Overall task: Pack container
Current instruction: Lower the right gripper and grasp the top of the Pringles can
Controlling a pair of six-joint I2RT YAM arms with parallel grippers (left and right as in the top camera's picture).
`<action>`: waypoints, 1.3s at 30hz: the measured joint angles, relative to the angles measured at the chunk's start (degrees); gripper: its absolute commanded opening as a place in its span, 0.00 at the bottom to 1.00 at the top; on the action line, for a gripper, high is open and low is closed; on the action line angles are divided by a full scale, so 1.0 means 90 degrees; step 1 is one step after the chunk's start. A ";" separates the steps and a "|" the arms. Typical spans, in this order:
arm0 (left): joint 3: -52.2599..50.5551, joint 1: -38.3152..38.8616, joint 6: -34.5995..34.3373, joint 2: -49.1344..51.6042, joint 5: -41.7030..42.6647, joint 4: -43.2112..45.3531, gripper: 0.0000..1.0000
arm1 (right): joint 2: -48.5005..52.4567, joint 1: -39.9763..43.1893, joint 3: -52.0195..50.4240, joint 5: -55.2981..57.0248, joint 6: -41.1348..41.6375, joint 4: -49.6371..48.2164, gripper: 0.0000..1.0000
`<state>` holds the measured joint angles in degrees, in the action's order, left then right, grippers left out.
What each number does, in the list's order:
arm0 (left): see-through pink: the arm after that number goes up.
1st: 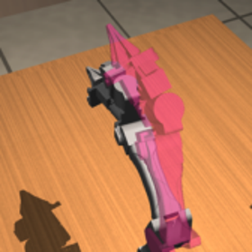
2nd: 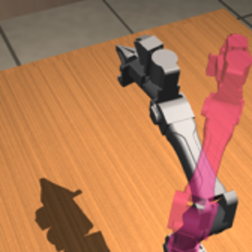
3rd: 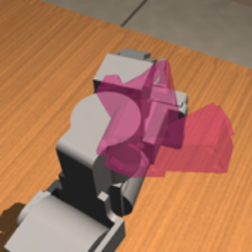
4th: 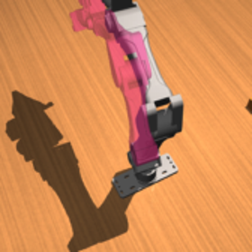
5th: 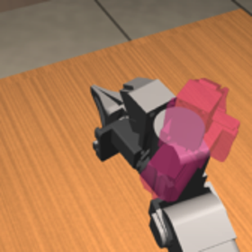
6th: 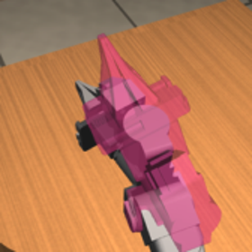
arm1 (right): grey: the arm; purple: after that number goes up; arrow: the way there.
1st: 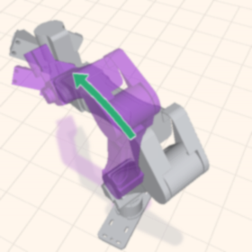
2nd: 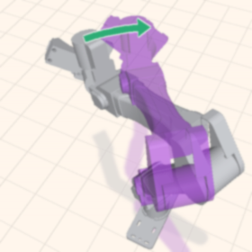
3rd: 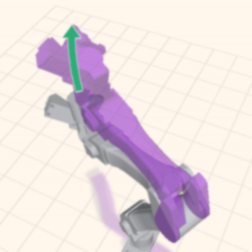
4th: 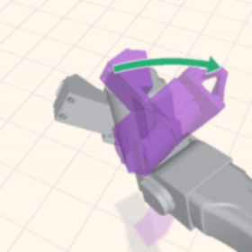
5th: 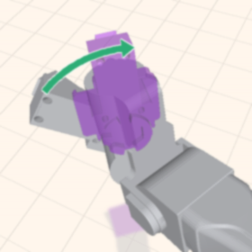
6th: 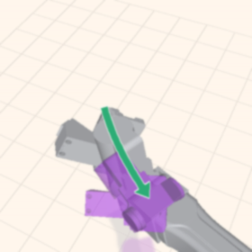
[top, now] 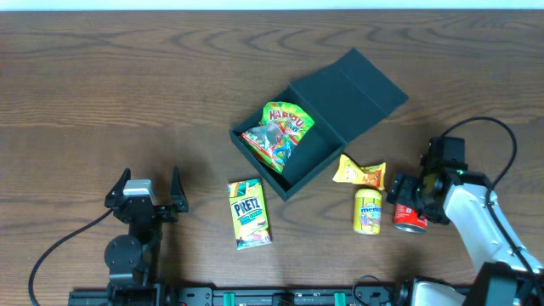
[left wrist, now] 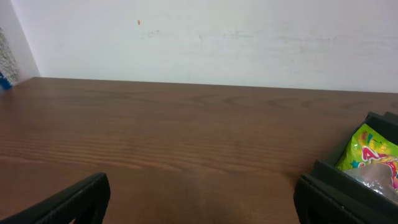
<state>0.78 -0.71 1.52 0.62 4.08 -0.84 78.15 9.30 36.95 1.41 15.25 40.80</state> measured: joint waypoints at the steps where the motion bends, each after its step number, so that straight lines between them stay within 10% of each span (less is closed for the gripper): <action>1: 0.0000 0.0000 0.0000 0.0000 0.0000 0.0000 0.95 | 0.0000 0.0000 0.0000 -0.0005 -0.0002 -0.0012 0.93; 17: 0.0000 0.0000 0.0000 0.0000 0.0000 0.0000 0.95 | 0.0529 0.0143 0.0000 -0.0044 0.0070 -0.0330 0.92; 39: 0.0000 0.0000 0.0000 0.0000 0.0000 0.0000 0.95 | 0.0607 0.0143 0.0000 -0.0056 0.0143 -0.0401 0.66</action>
<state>0.78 -0.71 1.52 0.62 4.08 -0.84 83.61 10.59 36.95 0.91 16.53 37.19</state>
